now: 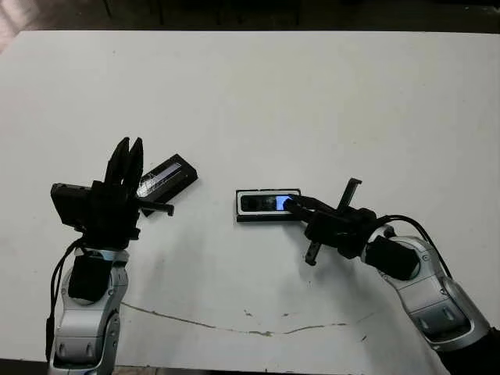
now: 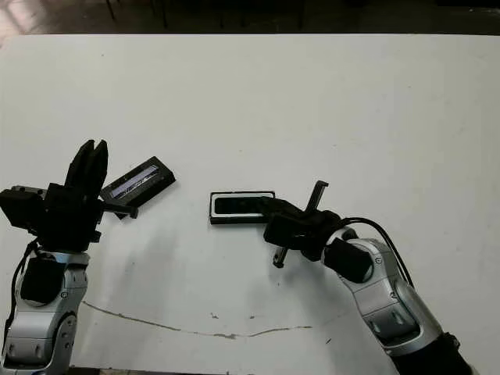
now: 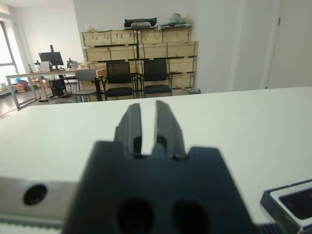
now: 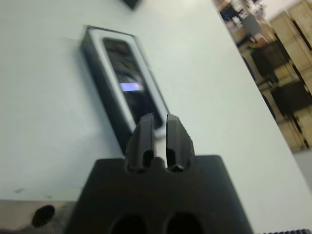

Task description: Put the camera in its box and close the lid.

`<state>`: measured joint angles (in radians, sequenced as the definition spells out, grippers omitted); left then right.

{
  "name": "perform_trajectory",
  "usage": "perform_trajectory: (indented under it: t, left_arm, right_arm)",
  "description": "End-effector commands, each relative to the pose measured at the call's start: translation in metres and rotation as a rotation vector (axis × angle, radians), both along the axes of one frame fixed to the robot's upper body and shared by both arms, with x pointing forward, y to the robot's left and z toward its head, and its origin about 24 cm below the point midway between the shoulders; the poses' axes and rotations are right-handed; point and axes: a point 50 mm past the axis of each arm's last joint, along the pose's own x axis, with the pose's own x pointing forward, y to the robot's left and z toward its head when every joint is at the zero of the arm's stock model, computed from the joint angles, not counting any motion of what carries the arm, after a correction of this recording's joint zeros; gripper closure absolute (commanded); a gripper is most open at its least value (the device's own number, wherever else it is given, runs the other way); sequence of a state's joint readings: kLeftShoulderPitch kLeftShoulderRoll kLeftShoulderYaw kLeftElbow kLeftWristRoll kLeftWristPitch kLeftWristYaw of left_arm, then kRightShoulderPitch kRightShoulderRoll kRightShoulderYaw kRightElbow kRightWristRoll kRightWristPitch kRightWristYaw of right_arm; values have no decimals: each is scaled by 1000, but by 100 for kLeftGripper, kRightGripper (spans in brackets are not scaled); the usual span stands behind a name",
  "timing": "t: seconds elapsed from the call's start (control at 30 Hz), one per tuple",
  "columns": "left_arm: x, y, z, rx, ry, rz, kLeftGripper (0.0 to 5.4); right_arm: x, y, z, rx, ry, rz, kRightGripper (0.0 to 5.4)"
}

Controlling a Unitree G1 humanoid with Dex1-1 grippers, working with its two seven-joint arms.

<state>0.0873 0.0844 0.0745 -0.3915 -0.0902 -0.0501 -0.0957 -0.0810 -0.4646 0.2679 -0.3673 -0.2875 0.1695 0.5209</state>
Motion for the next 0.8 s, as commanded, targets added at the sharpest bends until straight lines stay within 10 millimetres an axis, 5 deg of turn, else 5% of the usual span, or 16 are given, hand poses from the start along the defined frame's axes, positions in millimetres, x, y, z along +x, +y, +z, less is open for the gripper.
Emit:
perform_trajectory:
  t: [0.03, 0.3, 0.6, 0.8]
  left_arm:
    - [-2, 3, -5, 8, 38, 22, 540]
    - [-1, 10, 0, 33, 24, 38, 540]
    - [3, 29, 15, 92, 47, 6, 540]
    - [16, 48, 38, 227, 215, -70, 540]
  right_arm:
    - [-1, -12, 9, 153, -55, -97, 539]
    - [0, -40, 49, 470, -190, -196, 539]
    - [3, -57, 61, 600, -129, -223, 539]
    - [3, -60, 69, 613, -156, -232, 539]
